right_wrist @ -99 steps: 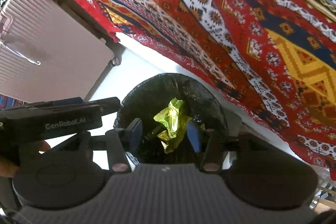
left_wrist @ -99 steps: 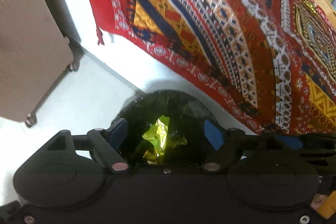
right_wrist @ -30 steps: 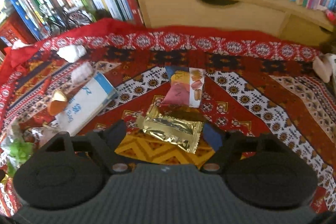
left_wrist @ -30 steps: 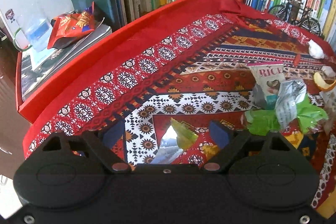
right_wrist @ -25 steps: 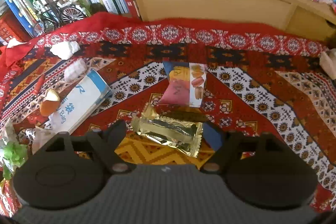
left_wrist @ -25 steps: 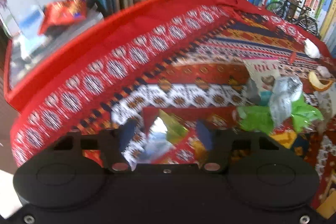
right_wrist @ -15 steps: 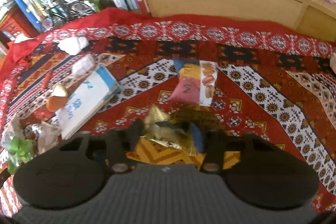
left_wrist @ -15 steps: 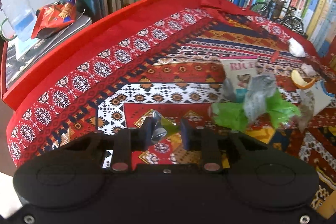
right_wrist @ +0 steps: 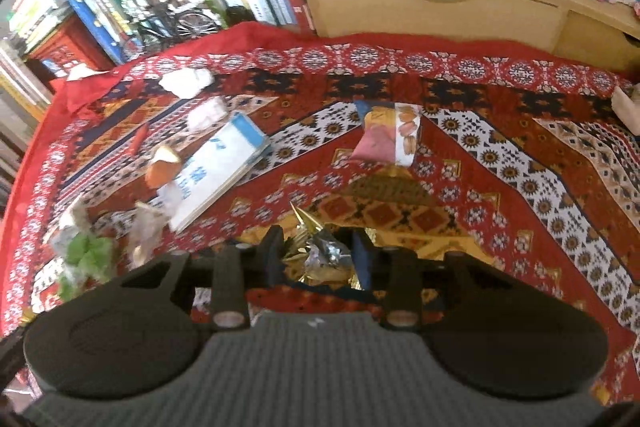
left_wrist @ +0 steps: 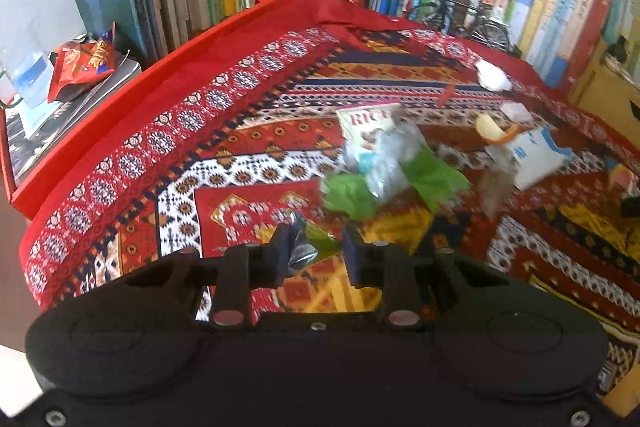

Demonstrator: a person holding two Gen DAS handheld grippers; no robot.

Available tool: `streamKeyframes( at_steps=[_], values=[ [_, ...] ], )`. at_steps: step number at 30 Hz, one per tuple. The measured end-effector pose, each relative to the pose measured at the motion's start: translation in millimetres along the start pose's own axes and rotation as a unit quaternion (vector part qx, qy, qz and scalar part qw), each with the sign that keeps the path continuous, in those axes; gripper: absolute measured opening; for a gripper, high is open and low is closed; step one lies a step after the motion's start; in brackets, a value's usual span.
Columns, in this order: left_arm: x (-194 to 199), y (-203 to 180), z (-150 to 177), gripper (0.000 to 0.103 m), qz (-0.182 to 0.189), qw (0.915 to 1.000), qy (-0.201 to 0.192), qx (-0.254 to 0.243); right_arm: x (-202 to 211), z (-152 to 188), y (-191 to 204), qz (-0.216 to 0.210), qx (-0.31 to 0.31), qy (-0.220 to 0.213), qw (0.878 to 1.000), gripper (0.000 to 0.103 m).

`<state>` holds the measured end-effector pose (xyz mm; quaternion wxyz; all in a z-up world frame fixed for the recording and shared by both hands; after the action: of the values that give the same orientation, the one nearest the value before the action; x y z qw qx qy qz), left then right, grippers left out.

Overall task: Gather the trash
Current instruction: 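Carry both wrappers over the black bin and open both tools to drop them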

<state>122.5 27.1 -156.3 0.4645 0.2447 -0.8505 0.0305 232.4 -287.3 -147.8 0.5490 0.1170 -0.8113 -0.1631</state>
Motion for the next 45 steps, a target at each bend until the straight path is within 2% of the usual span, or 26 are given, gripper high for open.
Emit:
streamKeyframes(
  at_steps=[9, 18, 23, 31, 45],
  values=[
    [48, -4, 12, 0.026, 0.055, 0.9982, -0.022, -0.007, 42, 26, 37, -0.032, 0.015, -0.016, 0.999, 0.038],
    [91, 18, 18, 0.026, 0.081, 0.9952, -0.051, -0.020, 88, 56, 73, -0.048, 0.033, -0.047, 0.997, 0.038],
    [109, 30, 31, 0.026, 0.089, 0.9941, -0.055, -0.027, 106, 78, 91, -0.057, 0.035, -0.049, 0.997, 0.038],
    [135, 57, 66, 0.026, 0.111, 0.9920, -0.051, -0.030, 131, 130, 131, -0.059, 0.061, -0.048, 0.995, 0.038],
    [164, 128, 143, 0.026, 0.113, 0.9923, -0.037, -0.036, 144, 232, 198, -0.081, 0.097, -0.014, 0.992, 0.038]
  ],
)
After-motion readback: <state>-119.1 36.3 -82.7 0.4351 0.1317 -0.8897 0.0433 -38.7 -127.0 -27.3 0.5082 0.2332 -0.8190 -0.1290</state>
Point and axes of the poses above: each gripper's, at about its wrist camera, not at the fingertips, and x roughly against the way its jaws point, y to its left, z to its underside, the point moved 5 cm from there along -x, roughly the way its jaws point, and after that the axes turned 9 degrees about -z, right-handed, at the moved point
